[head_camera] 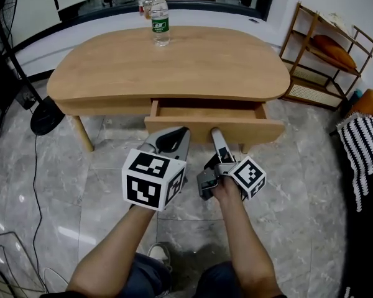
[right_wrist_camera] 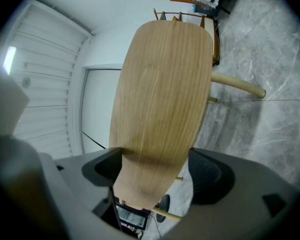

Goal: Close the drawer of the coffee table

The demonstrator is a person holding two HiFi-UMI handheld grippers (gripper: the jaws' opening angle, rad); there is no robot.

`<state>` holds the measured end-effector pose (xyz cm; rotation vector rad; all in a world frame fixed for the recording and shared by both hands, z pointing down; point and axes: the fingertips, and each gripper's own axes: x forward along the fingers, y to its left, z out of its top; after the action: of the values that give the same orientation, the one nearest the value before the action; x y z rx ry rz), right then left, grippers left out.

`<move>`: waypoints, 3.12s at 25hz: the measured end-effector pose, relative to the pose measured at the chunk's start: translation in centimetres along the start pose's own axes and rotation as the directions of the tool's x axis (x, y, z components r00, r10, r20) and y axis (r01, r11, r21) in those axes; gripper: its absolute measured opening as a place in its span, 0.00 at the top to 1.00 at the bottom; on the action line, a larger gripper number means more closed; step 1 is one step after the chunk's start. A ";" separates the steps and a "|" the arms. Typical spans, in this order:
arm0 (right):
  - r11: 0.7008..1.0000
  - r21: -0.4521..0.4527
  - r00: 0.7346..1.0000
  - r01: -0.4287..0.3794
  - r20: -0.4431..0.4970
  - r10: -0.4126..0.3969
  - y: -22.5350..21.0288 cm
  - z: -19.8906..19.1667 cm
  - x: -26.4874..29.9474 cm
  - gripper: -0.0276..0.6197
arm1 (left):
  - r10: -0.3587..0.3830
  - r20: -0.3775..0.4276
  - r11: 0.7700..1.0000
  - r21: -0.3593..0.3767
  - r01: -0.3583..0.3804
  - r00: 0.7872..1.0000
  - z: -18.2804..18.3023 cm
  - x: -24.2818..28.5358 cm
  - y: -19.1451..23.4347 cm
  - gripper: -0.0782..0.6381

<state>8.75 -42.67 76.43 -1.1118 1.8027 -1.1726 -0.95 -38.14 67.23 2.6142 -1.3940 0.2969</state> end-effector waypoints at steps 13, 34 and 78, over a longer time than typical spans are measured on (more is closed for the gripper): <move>1.000 -0.014 1.000 0.006 0.013 -0.006 -1.3 1.7 4.8 0.33 | -0.022 -0.015 0.999 0.033 0.022 1.000 -1.2 4.8 2.9 0.89; 0.999 -0.029 1.000 0.022 0.022 -0.021 -2.5 3.6 9.9 0.32 | -0.065 0.009 0.998 0.018 0.064 0.998 -0.9 6.6 3.7 0.89; 0.824 -0.566 0.968 -0.021 -0.217 -0.124 28.5 7.8 2.8 0.90 | 0.003 -0.040 0.995 0.098 0.001 0.999 21.6 -6.7 0.5 0.89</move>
<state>6.55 -41.55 46.88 -1.3949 2.4277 -0.8401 -2.94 -38.18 44.72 2.6691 -1.4024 0.4268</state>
